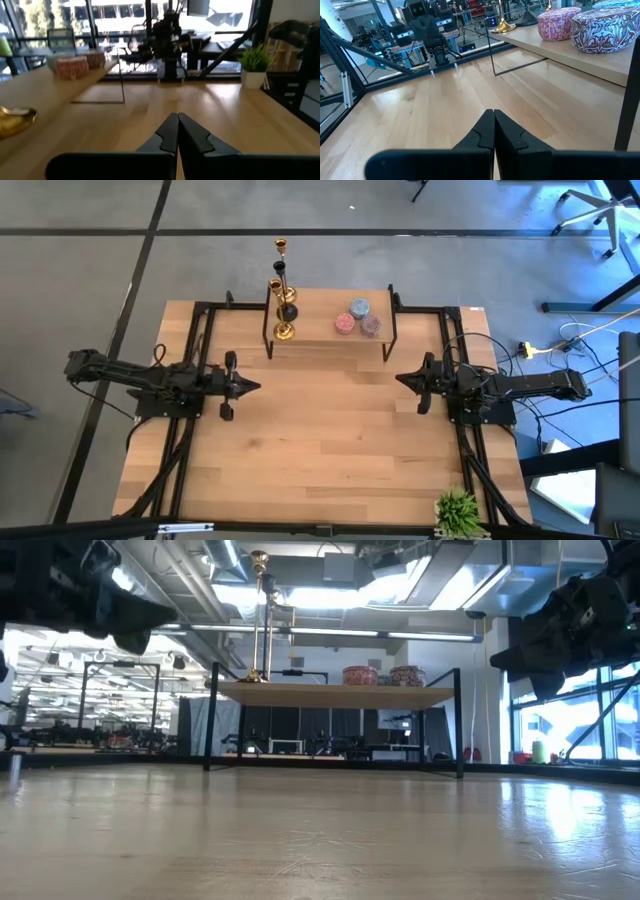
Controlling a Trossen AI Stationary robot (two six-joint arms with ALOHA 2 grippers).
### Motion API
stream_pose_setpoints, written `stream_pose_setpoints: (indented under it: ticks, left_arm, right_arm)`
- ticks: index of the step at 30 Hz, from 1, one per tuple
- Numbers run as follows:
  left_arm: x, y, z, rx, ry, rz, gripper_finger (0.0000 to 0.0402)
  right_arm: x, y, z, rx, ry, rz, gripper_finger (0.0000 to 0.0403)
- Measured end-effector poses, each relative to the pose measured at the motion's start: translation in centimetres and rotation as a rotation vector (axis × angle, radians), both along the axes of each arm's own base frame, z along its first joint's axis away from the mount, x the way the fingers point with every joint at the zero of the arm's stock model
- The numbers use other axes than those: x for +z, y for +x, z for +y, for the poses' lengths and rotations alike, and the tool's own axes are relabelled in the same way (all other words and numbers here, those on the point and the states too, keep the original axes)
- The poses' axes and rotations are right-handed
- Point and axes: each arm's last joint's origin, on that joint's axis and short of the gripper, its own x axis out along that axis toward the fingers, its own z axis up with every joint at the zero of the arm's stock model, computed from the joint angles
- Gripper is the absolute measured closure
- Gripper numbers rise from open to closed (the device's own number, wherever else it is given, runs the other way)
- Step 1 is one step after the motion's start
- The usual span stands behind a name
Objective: Pick & Place candle stick holders
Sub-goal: Return to Home Position
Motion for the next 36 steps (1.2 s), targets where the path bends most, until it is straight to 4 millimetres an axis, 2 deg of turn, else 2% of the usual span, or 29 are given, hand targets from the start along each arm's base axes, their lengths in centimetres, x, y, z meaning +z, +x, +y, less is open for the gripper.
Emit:
stream_pose_setpoints:
  ticks: [7, 12, 17, 22, 25, 29, 33, 36]
  left_arm:
    - [-0.3, -0.2, 0.2, 0.049, 0.012, 0.026, 0.04]
    - [-1.2, -0.5, 0.2, 0.056, -0.022, 0.123, 0.04]
    - [-1.0, -0.8, 0.2, 0.052, -0.023, 0.1, 0.04]
    - [-2.1, -1.4, 0.2, 0.044, -0.084, 0.201, 0.04]
    - [-2.0, -1.4, 0.1, 0.003, -0.096, 0.194, 0.04]
    - [-1.9, -1.5, 0.5, 0.138, -0.093, 0.171, 0.04]
    - [-1.8, -1.6, 1.0, 0.319, -0.174, 0.126, 0.04]
    - [-1.7, -1.7, 1.1, 0.358, -0.18, 0.117, 0.04]
  right_arm:
    - [0.0, 0.0, 0.0, 0.0, 0.0, 0.0, 0.0403]
    - [0.0, 0.0, 0.0, 0.0, 0.0, 0.0, 0.0403]
    - [0.0, 0.0, 0.0, 0.0, 0.0, 0.0, 0.0403]
    - [0.0, 0.0, 0.0, 0.0, 0.0, 0.0, 0.0403]
    - [0.0, 0.0, 0.0, 0.001, 0.0, 0.0, 0.0403]
    - [0.0, 0.0, 0.0, 0.0, 0.0, 0.001, 0.0403]
    - [0.0, 0.0, 0.0, 0.0, 0.0, 0.0, 0.0403]
    - [0.0, 0.0, 0.0, 0.0, 0.0, 0.0, 0.0403]
